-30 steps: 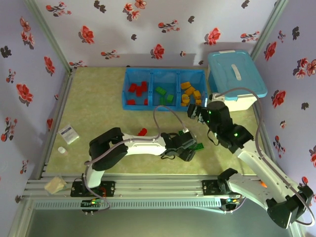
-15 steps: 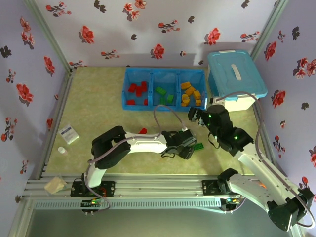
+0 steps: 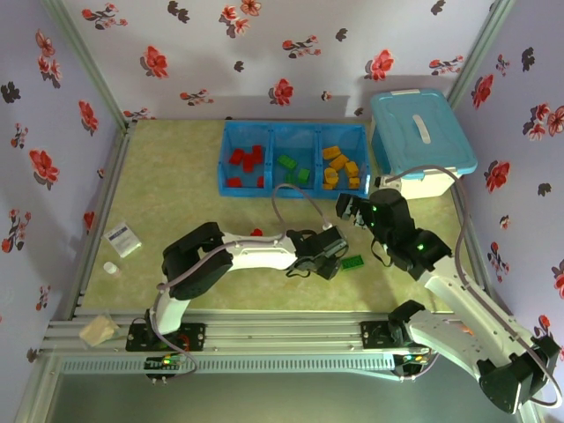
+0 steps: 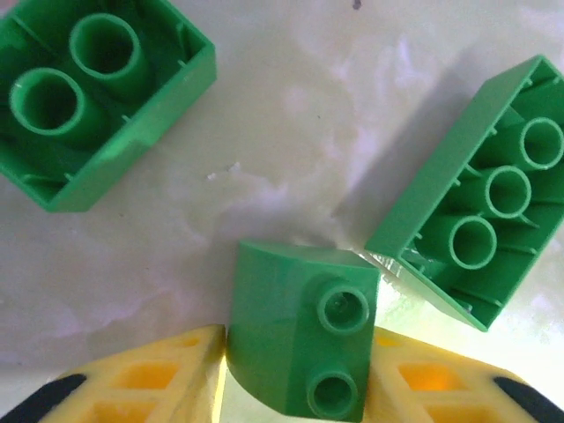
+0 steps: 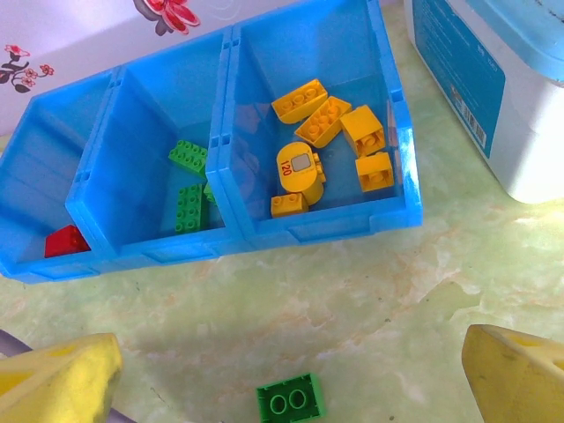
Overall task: Sort the legos into containers by color
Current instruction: Pick up the lego from the middle-left of the table, then place the lego in the container.
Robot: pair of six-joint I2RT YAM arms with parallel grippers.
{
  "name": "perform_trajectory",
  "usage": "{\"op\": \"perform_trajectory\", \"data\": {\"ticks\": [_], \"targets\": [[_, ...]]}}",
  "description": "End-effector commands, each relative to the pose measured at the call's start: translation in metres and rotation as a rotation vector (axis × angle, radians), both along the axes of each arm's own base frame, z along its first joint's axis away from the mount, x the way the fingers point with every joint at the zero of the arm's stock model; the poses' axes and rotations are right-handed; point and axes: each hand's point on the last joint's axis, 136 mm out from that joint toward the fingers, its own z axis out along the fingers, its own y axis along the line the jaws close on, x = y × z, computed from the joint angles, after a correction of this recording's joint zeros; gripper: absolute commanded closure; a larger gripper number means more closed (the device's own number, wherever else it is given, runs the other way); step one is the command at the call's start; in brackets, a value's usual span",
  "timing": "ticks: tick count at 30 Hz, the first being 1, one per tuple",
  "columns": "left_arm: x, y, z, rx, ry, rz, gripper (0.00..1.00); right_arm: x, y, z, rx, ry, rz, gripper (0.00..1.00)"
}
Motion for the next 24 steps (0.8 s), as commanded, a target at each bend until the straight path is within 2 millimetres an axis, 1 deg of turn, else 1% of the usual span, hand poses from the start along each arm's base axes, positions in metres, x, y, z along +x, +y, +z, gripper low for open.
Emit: {"op": "perform_trajectory", "data": {"ticks": [1,7,11,14,18,22,24], "targets": [[0.008,0.004,0.008,0.018,-0.025,0.006,0.63,-0.002,-0.006,-0.004,0.013,0.006,-0.031,0.01],[0.015,0.014,0.029,0.014,-0.078,0.017,0.64,-0.004,-0.005,-0.016,0.024,0.031,-0.034,0.01],[0.025,0.025,0.047,-0.008,-0.099,0.041,0.65,-0.007,-0.007,-0.024,0.018,0.049,-0.039,0.01],[0.039,0.038,0.068,-0.042,-0.122,0.073,0.65,-0.011,-0.011,-0.029,0.017,0.058,-0.049,0.01],[0.062,0.061,0.091,-0.061,-0.166,0.123,0.65,-0.019,-0.015,-0.043,0.022,0.086,-0.061,0.01],[0.085,0.084,0.104,-0.067,-0.193,0.181,0.64,-0.027,-0.017,-0.064,0.026,0.139,-0.069,0.01],[0.101,0.099,0.110,-0.070,-0.205,0.220,0.65,-0.031,-0.017,-0.074,0.035,0.168,-0.069,0.01]]}}
